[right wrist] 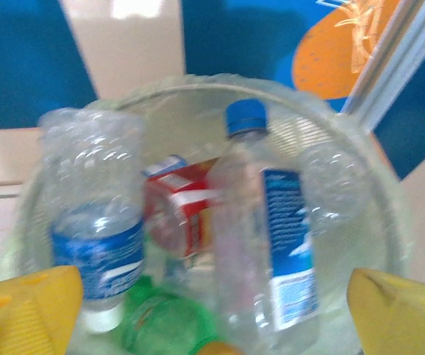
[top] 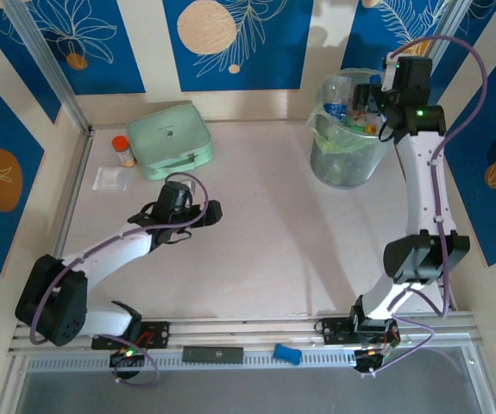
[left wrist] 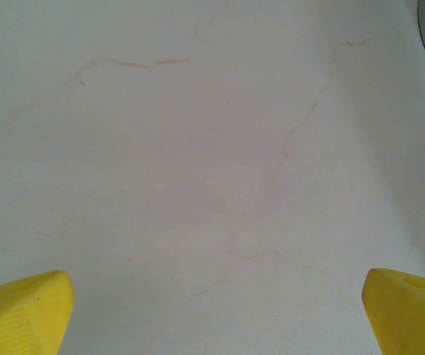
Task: Put the plastic bottles in the bin
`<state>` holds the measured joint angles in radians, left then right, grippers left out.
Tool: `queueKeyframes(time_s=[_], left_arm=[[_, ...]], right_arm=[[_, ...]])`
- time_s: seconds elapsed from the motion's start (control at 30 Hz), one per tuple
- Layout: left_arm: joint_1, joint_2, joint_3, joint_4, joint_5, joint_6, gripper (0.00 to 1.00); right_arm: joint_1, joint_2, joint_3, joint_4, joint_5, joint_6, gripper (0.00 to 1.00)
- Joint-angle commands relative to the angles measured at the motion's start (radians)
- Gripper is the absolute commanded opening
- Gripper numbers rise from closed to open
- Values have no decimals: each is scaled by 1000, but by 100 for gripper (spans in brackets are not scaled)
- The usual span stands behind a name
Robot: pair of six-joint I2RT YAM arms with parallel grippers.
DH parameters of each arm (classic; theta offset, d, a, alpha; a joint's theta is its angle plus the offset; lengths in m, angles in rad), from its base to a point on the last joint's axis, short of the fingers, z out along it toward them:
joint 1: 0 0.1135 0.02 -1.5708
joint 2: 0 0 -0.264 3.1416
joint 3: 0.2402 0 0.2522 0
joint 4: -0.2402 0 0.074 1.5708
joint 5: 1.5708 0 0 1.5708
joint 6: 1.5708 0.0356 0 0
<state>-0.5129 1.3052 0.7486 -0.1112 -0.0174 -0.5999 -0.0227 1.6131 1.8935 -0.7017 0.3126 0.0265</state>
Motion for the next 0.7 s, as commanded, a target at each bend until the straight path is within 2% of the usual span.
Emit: queueKeyframes(time_s=[0.0,0.13,0.33,0.47,0.67], left_arm=[[8,-66,10,-31,-124,70,100],[26,-127,-10,1,-222,119,100],[55,-204,-41,57,-361,244,100],[69,-244,-101,152,-441,354,100],[97,-260,-192,272,-564,477,99]], right_arm=[[65,-169,-185,112,-109,36,94],[174,-368,-478,232,-146,65,96],[284,-560,-897,432,-145,167,96],[287,-574,-1096,559,-137,199,96],[257,-498,-1285,779,-23,155,99]])
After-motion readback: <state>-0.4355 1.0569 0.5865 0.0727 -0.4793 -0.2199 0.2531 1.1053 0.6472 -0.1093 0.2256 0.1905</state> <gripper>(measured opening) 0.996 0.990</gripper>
